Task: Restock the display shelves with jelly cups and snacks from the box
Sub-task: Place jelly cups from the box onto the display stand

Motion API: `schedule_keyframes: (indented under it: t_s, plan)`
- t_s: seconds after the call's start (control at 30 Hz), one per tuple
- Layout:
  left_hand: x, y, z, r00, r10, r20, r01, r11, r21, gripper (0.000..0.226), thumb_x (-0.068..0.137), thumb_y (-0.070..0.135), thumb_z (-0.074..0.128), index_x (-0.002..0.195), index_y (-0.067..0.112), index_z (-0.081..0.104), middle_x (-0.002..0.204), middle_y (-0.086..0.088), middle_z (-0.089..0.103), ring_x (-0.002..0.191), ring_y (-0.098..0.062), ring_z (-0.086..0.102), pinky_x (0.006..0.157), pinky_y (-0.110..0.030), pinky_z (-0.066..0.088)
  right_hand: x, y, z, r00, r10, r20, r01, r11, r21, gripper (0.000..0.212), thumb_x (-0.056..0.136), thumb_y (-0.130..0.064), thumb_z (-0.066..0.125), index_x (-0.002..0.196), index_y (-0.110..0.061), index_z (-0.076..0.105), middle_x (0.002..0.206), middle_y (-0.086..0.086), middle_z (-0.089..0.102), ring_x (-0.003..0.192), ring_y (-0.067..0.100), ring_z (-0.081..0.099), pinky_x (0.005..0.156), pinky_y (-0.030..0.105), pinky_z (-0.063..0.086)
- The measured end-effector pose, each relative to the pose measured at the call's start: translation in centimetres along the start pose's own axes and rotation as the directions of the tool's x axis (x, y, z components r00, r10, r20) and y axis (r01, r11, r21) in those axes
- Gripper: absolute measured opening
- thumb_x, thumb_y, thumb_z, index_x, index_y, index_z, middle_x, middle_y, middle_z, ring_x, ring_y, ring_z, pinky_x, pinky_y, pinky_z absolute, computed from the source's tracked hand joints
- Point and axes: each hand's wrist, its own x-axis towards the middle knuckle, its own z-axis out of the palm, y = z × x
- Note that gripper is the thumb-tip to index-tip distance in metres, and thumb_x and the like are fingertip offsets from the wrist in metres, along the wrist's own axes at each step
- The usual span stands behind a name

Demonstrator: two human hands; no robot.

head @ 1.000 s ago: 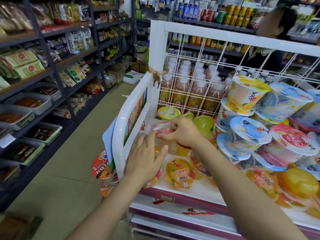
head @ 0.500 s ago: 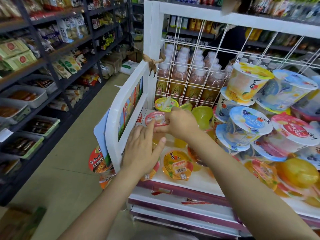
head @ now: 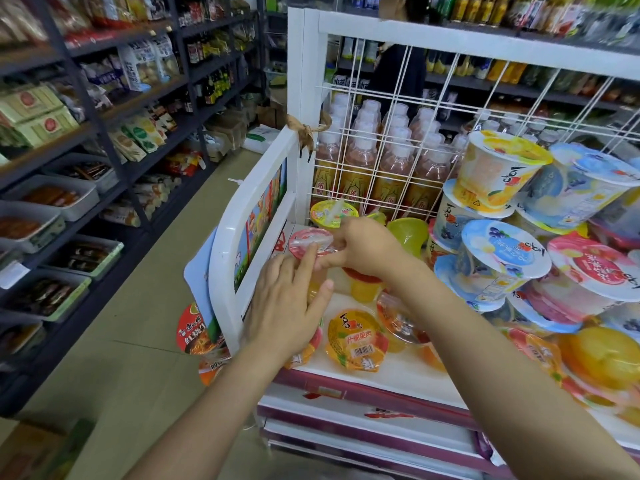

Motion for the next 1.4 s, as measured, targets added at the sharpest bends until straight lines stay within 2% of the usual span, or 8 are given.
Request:
schedule_keyframes:
  t_s: [0.23, 0.37, 0.5, 0.6, 0.7, 1.0, 1.2, 1.4]
  plan:
    - [0.0, 0.5, -0.3, 0.999, -0.041, -0.001, 0.041, 0.999, 0.018, 0.077, 0.092, 0.066, 0.005, 0.159, 0.028, 0.006, 0.163, -0.016, 0.016, 0.151, -0.026, -0.002, 0.121, -0.042, 0.013, -0.4, 1.2, 0.8, 1.000, -0.024, -0.004, 0.025, 0.971, 0.237, 0.047, 0.072, -0.046, 0.084, 0.069, -0.017, 0.047, 0.075, 0.009, 0.062, 0.068, 0.024, 0.051, 0.064, 0.038, 0.044]
    - [0.0, 0.9, -0.4, 0.997, -0.072, -0.038, 0.072, 0.997, 0.010, 0.073, 0.095, 0.064, 0.012, 0.158, 0.027, 0.016, 0.161, -0.019, 0.010, 0.150, -0.035, 0.003, 0.121, -0.047, 0.016, -0.4, 0.9, 0.0, 0.998, 0.030, 0.060, -0.042, 0.978, 0.203, 0.051, 0.070, -0.055, 0.082, 0.077, -0.014, 0.053, 0.077, 0.002, 0.061, 0.067, 0.017, 0.051, 0.062, 0.035, 0.044]
    - [0.0, 0.9, -0.3, 0.995, -0.089, -0.041, 0.088, 0.996, -0.028, 0.085, 0.094, 0.067, 0.017, 0.159, 0.015, 0.002, 0.166, -0.007, -0.015, 0.153, -0.020, -0.015, 0.116, -0.029, -0.010, -0.1, 1.8, -1.0, 0.998, 0.061, -0.014, -0.055, 0.959, 0.280, 0.058, 0.072, -0.066, 0.073, 0.082, -0.012, 0.057, 0.072, -0.002, 0.055, 0.064, 0.014, 0.047, 0.061, 0.032, 0.041]
    - [-0.1, 0.6, -0.2, 0.996, -0.083, -0.020, 0.082, 0.996, -0.037, 0.092, 0.088, 0.071, 0.010, 0.159, 0.013, 0.001, 0.167, -0.005, -0.007, 0.153, -0.016, -0.010, 0.117, -0.025, -0.011, 0.8, 2.5, -1.0, 0.969, 0.135, -0.209, -0.080, 0.965, 0.251, 0.041, 0.085, -0.049, 0.072, 0.096, -0.015, 0.052, 0.088, -0.001, 0.054, 0.082, 0.019, 0.048, 0.070, 0.033, 0.041]
    - [0.0, 0.7, -0.4, 0.998, -0.060, -0.026, 0.059, 0.998, -0.039, 0.081, 0.093, 0.068, 0.015, 0.158, 0.023, 0.003, 0.167, -0.008, 0.005, 0.153, -0.022, -0.001, 0.119, -0.031, 0.000, 2.1, 3.1, -0.3, 0.963, 0.241, -0.118, -0.225, 0.965, 0.134, 0.046, 0.085, -0.052, 0.070, 0.111, -0.021, 0.047, 0.106, 0.005, 0.060, 0.103, 0.028, 0.052, 0.088, 0.044, 0.045]
    - [0.0, 0.7, -0.6, 0.999, -0.049, 0.018, 0.049, 0.999, 0.012, 0.071, 0.096, 0.064, 0.023, 0.157, 0.028, 0.018, 0.165, -0.010, 0.010, 0.151, -0.027, 0.007, 0.122, -0.039, 0.011, 4.0, 2.4, 0.3, 0.968, 0.252, -0.002, -0.250, 0.962, -0.109, 0.073, 0.089, -0.074, 0.040, 0.065, -0.010, 0.065, 0.064, 0.001, 0.062, 0.079, 0.020, 0.058, 0.109, 0.047, 0.026]
    - [0.2, 0.5, -0.5, 0.998, -0.033, 0.050, 0.032, 0.999, 0.028, 0.076, 0.092, 0.067, 0.010, 0.159, 0.030, 0.008, 0.167, -0.007, -0.001, 0.154, -0.025, -0.002, 0.121, -0.036, -0.001, 4.5, 2.3, 0.4, 0.972, 0.220, -0.083, -0.225, 0.972, -0.060, 0.060, 0.090, -0.068, 0.051, 0.063, -0.014, 0.054, 0.061, -0.002, 0.052, 0.074, 0.021, 0.055, 0.099, 0.043, 0.035]
    - [0.2, 0.6, -0.5, 0.999, -0.034, 0.042, 0.032, 0.998, 0.046, 0.074, 0.094, 0.066, 0.010, 0.159, 0.031, 0.006, 0.167, -0.007, -0.002, 0.154, -0.026, -0.002, 0.118, -0.034, -0.005, 3.6, 3.0, 0.4, 0.972, 0.204, -0.120, -0.183, 0.969, 0.169, 0.042, 0.082, -0.052, 0.073, 0.099, -0.018, 0.056, 0.094, -0.005, 0.059, 0.093, 0.023, 0.058, 0.091, 0.042, 0.043]
